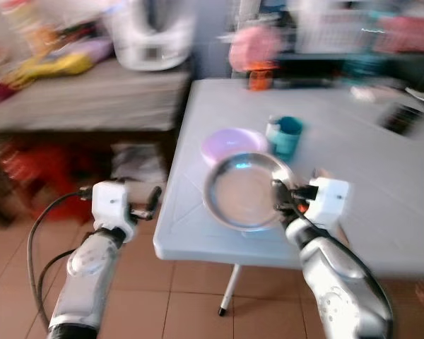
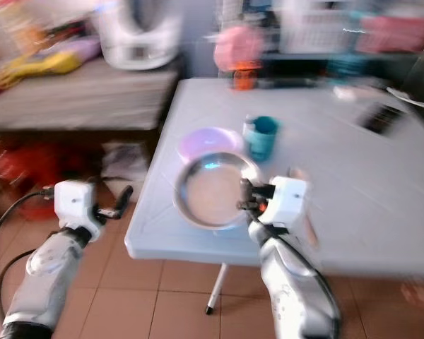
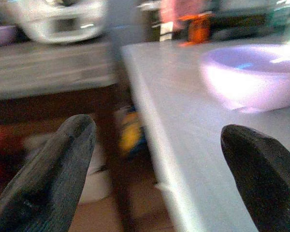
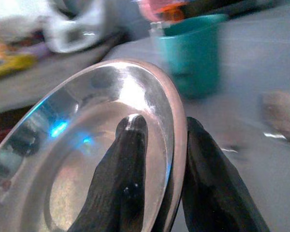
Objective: Setting the table
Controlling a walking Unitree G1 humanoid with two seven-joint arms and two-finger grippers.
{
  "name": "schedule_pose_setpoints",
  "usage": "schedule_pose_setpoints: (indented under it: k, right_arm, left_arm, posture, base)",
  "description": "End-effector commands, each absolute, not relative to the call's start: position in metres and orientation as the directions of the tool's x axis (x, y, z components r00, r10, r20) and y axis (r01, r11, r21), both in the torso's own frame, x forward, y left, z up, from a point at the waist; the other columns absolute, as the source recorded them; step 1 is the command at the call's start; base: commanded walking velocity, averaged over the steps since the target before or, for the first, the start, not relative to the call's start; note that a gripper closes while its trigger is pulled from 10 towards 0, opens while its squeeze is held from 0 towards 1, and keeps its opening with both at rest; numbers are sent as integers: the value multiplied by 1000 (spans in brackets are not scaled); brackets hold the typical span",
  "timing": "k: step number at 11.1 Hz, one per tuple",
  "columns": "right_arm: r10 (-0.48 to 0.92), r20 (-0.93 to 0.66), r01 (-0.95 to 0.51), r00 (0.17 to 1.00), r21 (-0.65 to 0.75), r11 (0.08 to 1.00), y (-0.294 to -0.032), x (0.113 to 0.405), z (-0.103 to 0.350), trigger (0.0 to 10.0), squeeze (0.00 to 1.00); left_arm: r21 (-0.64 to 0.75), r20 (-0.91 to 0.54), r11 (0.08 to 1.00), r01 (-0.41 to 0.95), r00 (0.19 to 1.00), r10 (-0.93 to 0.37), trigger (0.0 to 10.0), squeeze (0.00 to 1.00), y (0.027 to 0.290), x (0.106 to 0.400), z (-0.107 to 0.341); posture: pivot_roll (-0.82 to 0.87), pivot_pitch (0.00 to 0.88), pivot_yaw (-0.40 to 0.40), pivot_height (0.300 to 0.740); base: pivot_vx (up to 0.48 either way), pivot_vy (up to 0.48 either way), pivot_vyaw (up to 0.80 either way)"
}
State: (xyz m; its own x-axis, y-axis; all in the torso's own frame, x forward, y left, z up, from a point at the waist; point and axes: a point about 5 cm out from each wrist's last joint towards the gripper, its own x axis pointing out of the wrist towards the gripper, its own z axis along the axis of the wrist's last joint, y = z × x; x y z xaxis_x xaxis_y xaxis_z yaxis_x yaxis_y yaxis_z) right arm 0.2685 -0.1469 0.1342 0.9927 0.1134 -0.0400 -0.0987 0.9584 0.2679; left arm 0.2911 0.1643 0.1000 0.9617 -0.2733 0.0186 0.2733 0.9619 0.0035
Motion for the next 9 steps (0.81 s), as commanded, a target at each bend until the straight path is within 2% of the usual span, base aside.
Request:
schedule_pose_setpoints:
  k: [1,7,9]
  right_arm:
    - [131,-18,-120,991,283,951,-138,269,137,10000,0]
    - [152,31,-155,988,251,956,-135,273,143,10000,0]
    - [145,32,-148,989,253,956,-136,273,142,10000,0]
  left_arm:
    - [20,8,965,261,965,-261,10000,0,173,291,100]
    - [28,15,964,263,964,-264,10000,0,175,291,101]
    - [30,13,963,267,964,-267,10000,0,174,290,100]
  posture:
    - [-30,0,70,740]
    - [-20,0,76,740]
    - [-20,0,77,740]
  base:
    - [0,446,-438]
    - [0,480,0]
    - [0,480,609]
